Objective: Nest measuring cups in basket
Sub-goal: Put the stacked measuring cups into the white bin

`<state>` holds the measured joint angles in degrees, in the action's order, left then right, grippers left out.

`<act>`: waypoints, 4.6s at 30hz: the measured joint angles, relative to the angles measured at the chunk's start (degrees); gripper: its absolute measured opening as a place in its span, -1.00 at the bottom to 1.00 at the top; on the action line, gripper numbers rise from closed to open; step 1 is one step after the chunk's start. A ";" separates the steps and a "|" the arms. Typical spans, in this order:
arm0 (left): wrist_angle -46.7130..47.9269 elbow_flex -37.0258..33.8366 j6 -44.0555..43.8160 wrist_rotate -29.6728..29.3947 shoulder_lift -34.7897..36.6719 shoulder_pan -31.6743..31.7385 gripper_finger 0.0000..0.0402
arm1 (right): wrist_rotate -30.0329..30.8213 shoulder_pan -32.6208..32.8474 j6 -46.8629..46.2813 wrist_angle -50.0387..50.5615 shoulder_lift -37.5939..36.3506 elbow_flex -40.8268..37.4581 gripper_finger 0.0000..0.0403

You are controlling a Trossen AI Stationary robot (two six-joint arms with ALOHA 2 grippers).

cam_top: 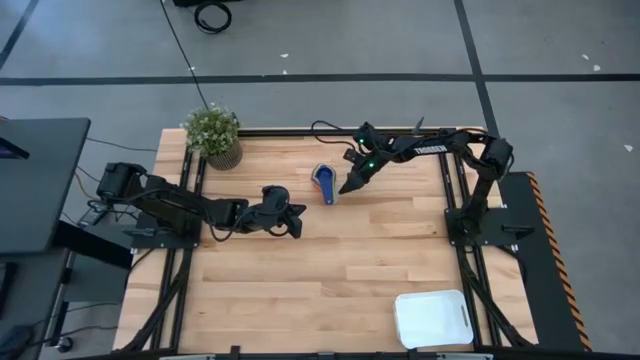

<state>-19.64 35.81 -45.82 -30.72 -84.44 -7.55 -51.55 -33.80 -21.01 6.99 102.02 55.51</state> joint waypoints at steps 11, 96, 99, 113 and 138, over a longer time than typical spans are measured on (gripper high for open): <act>1.73 0.00 0.09 0.02 0.00 0.00 -1.00 | 24.00 -1.39 19.48 13.76 -8.03 0.00 -0.93; 33.73 40.81 15.06 26.85 -29.38 14.24 -1.00 | 43.97 14.45 48.12 27.98 -29.44 0.02 -0.96; 39.79 40.94 14.43 25.44 -27.04 13.41 -1.00 | 43.97 14.66 48.56 27.94 -29.44 0.02 -0.96; 56.62 33.07 17.59 21.33 -10.75 10.54 -1.00 | 41.42 15.43 51.62 28.05 -29.11 0.00 -0.97; 54.52 3.76 25.86 23.05 26.33 7.29 -1.00 | 47.29 22.15 41.52 24.03 -18.40 7.99 -0.98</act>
<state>34.88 39.58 -19.97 -7.67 -58.11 -0.26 -4.25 -11.66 20.51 31.02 83.62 63.49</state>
